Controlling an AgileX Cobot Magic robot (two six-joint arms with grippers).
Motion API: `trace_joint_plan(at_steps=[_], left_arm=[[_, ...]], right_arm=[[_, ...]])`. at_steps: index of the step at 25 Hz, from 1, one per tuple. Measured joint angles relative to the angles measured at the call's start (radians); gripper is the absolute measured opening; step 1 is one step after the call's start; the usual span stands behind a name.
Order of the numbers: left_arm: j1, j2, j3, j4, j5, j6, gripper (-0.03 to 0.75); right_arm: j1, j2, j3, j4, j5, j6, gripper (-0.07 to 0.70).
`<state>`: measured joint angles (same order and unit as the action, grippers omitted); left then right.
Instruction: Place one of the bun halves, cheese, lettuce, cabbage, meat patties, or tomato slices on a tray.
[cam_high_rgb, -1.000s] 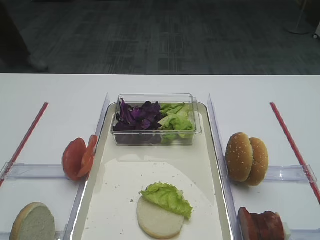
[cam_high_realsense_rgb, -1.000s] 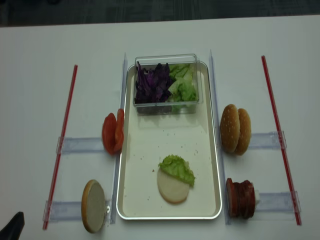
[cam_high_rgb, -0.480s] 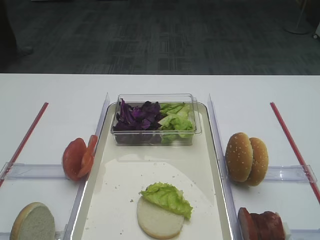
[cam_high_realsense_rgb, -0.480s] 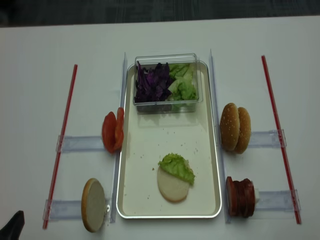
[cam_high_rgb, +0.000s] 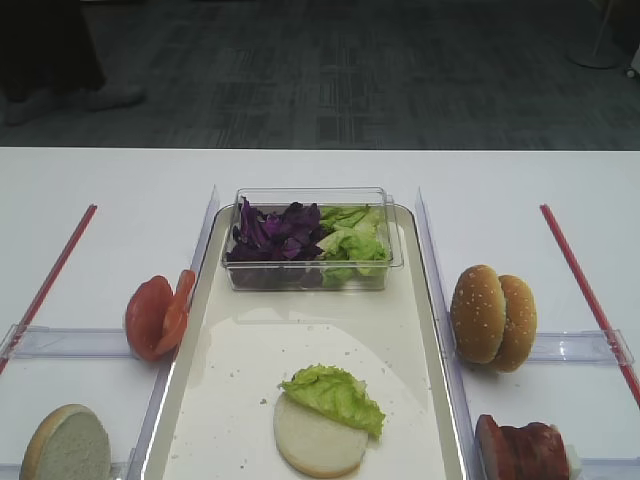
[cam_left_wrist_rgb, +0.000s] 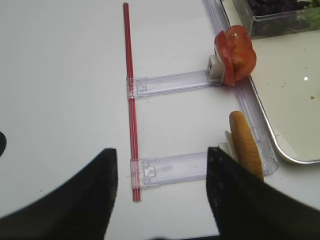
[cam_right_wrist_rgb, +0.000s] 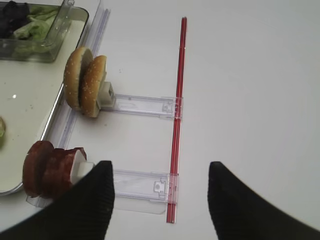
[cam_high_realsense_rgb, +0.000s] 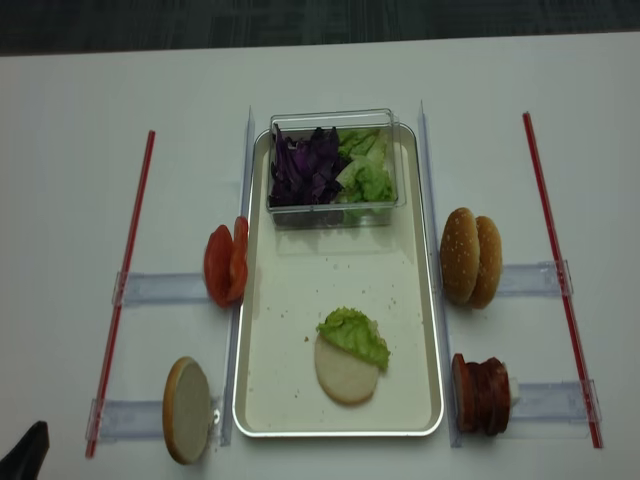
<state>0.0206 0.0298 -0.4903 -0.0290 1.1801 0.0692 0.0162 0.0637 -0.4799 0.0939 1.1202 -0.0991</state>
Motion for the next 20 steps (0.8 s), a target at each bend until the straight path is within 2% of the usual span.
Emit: trace_joint_plan(at_steps=[9,20], left_arm=[[0.0,0.0,0.0,0.0,0.0,0.0,0.366],[0.0,0.0,0.0,0.0,0.0,0.0,0.366]], right_arm=[[0.0,-0.076,0.0,0.0,0.004,0.0,0.445],[0.0,-0.08,0.0,-0.001,0.008,0.004,0.445]])
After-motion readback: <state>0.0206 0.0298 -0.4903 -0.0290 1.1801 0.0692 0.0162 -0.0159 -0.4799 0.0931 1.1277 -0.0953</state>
